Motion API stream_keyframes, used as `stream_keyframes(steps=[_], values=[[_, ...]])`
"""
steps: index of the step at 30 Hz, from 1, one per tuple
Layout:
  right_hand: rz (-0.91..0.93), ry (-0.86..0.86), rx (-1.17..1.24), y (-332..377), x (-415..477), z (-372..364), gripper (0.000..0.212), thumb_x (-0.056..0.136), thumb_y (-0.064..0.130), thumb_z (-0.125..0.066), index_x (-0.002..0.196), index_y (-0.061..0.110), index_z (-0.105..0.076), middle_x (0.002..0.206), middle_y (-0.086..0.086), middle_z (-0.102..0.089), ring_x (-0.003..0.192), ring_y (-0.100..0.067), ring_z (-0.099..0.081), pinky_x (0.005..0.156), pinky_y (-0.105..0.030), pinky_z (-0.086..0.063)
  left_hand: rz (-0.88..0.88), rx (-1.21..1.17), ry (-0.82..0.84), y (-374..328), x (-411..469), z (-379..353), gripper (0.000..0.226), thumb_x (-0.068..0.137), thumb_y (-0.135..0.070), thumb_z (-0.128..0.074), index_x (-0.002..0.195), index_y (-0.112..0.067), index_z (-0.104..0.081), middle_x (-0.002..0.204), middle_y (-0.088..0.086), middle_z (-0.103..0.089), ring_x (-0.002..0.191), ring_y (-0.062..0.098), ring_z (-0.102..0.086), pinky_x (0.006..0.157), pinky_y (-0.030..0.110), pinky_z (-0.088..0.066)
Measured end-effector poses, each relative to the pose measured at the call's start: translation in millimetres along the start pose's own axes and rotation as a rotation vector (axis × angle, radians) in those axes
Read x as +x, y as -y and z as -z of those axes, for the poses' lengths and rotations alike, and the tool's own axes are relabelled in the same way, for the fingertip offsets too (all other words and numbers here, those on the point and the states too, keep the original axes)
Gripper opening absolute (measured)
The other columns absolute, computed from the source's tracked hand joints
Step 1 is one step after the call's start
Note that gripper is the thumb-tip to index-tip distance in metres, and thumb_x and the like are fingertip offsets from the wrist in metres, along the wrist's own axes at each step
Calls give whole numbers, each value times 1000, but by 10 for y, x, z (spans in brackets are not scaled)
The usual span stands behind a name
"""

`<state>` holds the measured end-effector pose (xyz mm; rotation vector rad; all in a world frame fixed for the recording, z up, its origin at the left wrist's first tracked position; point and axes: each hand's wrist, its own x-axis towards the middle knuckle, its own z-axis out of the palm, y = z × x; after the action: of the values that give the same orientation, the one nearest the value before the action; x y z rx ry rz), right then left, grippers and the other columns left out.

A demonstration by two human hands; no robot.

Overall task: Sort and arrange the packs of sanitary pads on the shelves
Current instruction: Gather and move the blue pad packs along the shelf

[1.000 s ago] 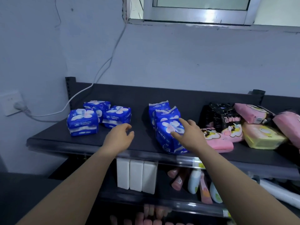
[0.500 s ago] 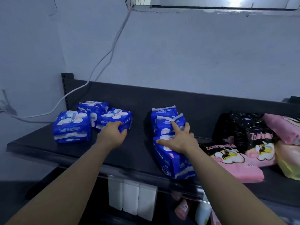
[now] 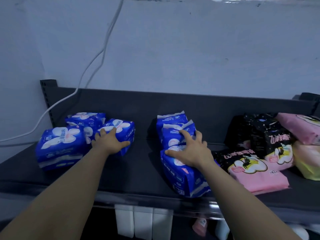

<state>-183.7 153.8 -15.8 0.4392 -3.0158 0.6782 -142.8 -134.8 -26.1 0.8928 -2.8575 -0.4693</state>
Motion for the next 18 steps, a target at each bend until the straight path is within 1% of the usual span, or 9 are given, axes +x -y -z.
stream_keyframes(steps=[2,4,6,7,10,14,15,16,18], values=[[-9,-2,3,-10,2,4,101,62,82,-60,145,49,-13,158,0,2,138,-36,-26,105,-50,-35,-3,15,18,-3,83,-24,93,79,-70,-59,152,-30,-17,160,14,-7,145,40,-11,114,52,-19],[-20,-9,16,-22,5,12,101,62,82,-60,145,49,-13,158,1,1,138,-36,-27,105,-50,-35,-13,52,-17,16,151,-45,89,78,-70,-60,149,-31,-23,158,13,-15,144,41,-14,114,52,-19],[-34,-19,21,-30,2,18,100,63,82,-59,145,49,-13,157,3,0,137,-35,-29,104,-49,-36,-66,169,-85,49,209,-66,79,79,-70,-57,143,-32,-31,155,12,-27,144,39,-14,115,52,-15],[-40,-26,21,-31,-5,20,100,63,82,-59,146,49,-13,157,2,0,137,-35,-30,104,-49,-36,-112,226,-120,59,228,-72,72,81,-69,-55,139,-31,-35,151,11,-34,143,37,-19,115,53,-15],[-60,-57,30,-27,-33,19,99,65,80,-59,146,47,-15,156,-1,-3,134,-33,-36,103,-47,-38,-238,279,-165,32,188,-93,55,85,-62,-54,127,-29,-44,136,7,-48,130,29,-41,112,56,-21],[-90,-102,59,-15,-87,28,100,65,77,-62,147,46,-13,155,-3,-5,129,-32,-44,99,-43,-40,-319,310,-169,-3,45,-111,41,87,-50,-56,119,-25,-46,123,4,-51,116,29,-49,104,52,-34],[-98,-112,72,-11,-105,32,100,66,75,-63,147,46,-12,155,-4,-6,127,-32,-46,98,-42,-41,-321,301,-176,18,34,-111,43,87,-50,-56,119,-24,-46,123,4,-52,115,29,-49,102,52,-36],[-103,-124,78,-8,-118,40,99,66,73,-63,146,46,-11,154,-5,-7,125,-32,-49,96,-42,-42,-315,265,-188,36,27,-96,49,86,-53,-57,123,-23,-45,126,5,-52,116,30,-48,101,52,-38],[-112,-136,65,-11,-152,68,101,66,73,-63,146,44,-9,151,-7,-13,121,-32,-52,91,-40,-44,-239,72,-157,70,47,-65,75,82,-62,-61,138,-18,-38,138,10,-44,126,34,-41,101,51,-39]])
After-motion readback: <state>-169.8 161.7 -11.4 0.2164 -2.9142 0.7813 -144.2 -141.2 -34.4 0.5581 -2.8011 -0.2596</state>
